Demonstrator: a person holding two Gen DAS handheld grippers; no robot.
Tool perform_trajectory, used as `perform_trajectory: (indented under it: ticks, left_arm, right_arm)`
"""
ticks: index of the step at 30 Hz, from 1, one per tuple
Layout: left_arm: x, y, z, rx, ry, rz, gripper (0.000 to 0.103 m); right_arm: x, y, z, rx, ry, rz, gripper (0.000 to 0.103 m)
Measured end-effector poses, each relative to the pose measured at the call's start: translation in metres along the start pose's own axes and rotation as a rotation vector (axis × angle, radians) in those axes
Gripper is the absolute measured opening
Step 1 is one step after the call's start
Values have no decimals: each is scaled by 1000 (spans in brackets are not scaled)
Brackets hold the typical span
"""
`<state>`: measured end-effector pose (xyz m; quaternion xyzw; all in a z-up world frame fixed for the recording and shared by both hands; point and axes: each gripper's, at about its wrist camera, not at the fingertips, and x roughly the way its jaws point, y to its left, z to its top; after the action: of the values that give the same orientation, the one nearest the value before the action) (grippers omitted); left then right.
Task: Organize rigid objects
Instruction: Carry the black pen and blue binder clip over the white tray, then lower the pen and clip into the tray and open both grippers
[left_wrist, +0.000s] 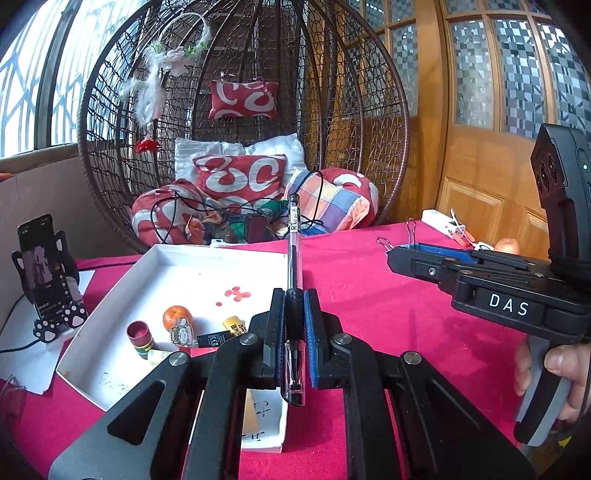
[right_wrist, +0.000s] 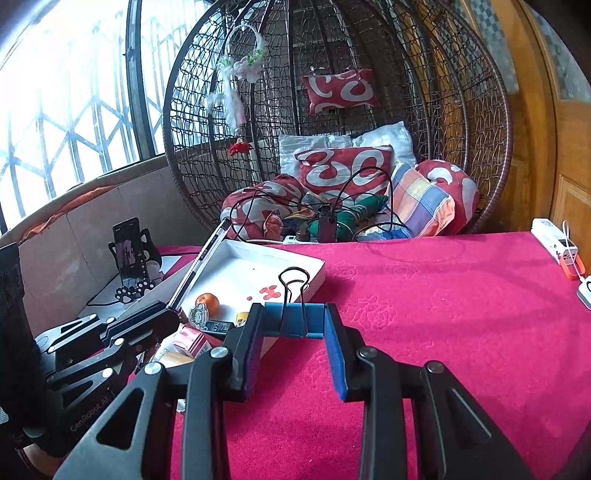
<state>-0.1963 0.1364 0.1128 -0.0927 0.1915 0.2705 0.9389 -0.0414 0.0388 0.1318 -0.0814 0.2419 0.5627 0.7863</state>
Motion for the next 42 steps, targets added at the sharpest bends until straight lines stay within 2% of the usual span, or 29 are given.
perform_trajectory:
  ticks: [8,15,19,23,29,33,42]
  left_arm:
    - [8,33,6,-26,-2,68,9]
    - [23,80,10,-72,23,142,9]
    - [45,109,13,-121,72,155,9]
    - [65,134,9,-200,111,128,9]
    - [80,142,4,-232,125,105,9]
    - [87,141,2,-218,133,119,9]
    - [100,148,4,-235,159,148,12]
  right_arm:
    - [19,19,20,-52,-1,16,32]
    - [47,40,32,-84,16,49,32]
    - [65,52,36,-86,30,76,32]
    - [85,60,34,-85,57,84,32]
    - [114,61,29,-49,96,73,32]
    - [134,60,24,-9,129,79,32]
    - [150,70,13,-25,156,82,33]
